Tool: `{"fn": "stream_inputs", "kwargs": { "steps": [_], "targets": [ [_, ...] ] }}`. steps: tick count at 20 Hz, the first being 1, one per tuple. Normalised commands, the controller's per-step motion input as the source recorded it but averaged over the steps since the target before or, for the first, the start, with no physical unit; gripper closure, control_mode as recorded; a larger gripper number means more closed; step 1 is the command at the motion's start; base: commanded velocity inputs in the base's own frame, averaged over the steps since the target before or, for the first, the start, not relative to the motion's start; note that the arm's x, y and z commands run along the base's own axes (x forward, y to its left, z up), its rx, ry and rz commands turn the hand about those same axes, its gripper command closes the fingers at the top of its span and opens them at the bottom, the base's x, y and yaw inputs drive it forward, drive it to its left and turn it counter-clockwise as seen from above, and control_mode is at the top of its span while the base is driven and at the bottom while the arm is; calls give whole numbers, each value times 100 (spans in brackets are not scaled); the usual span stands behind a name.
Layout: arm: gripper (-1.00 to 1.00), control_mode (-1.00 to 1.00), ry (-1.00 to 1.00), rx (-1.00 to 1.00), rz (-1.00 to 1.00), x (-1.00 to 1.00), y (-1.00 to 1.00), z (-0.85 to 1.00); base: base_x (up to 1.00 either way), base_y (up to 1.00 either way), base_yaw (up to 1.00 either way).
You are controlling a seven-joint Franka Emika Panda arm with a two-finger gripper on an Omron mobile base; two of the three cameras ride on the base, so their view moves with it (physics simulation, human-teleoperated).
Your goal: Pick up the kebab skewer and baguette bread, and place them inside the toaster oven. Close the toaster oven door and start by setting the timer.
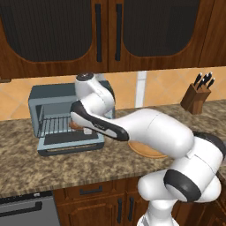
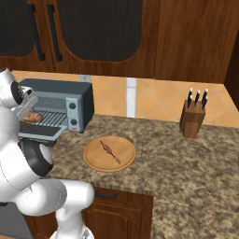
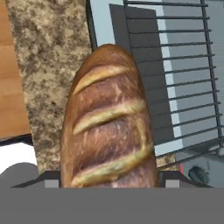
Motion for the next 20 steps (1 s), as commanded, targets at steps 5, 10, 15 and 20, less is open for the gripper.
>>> {"fn": "stream_inputs", "kwargs": {
  "steps": [5,10,15,20],
  "targets": [
    [100,-100,-29,-2,49,0,4,0,0,0,0],
    [100,-100,-26,-2,53,7,0,-26,0,0,0],
    [100,-100,-26,0,25,0,32,-10,0,0,0],
    [100,-100,-16,0,6,9,27,2,0,0,0]
  ]
}}
